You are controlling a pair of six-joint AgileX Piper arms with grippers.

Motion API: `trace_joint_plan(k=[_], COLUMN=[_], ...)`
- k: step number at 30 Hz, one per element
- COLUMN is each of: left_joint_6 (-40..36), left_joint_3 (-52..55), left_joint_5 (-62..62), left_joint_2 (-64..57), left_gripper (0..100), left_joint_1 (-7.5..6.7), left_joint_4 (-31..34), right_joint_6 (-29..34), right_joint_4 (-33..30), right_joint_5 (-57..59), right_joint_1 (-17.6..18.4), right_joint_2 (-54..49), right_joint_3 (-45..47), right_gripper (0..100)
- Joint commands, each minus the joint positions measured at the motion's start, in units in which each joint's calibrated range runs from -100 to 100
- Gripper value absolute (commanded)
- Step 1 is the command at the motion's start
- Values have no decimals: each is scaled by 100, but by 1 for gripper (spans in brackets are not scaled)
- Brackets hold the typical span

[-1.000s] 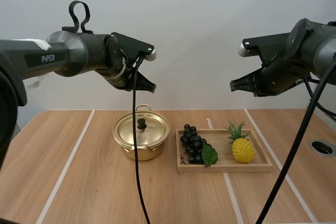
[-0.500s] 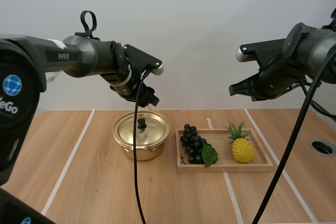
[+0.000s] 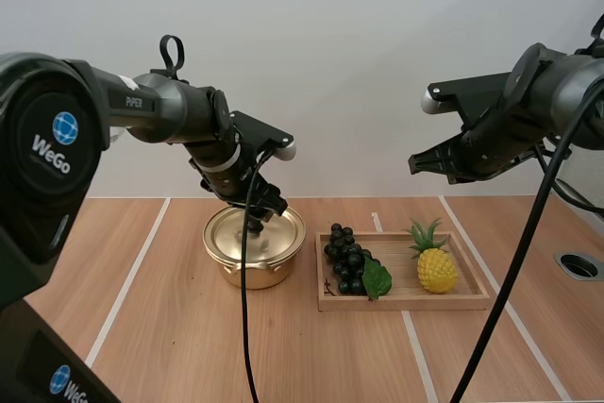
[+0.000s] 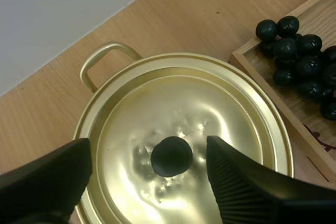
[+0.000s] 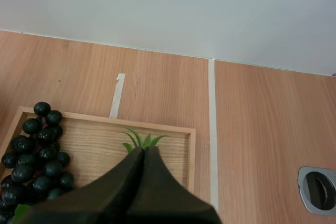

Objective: Open the pot, put the pineapple inside, and close it

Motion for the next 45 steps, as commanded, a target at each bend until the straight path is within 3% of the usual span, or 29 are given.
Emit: trace_joint_plan(k=[1,45], left_joint_6=[36,408], left_joint_3=[-47,-47], left_joint_5=[175,-240], left_joint_2=[13,756], left_gripper=[100,100], left_joint_1=[-20,-20], left_joint_4=[-200,-405], right_joint_6=[-67,-98], right_joint_4=[45,137], right_joint_5=[-70,40], right_joint_1=[-18,-18], right_joint_2=[42,71], right_joint_3=[-2,-2], right_gripper=[0,0])
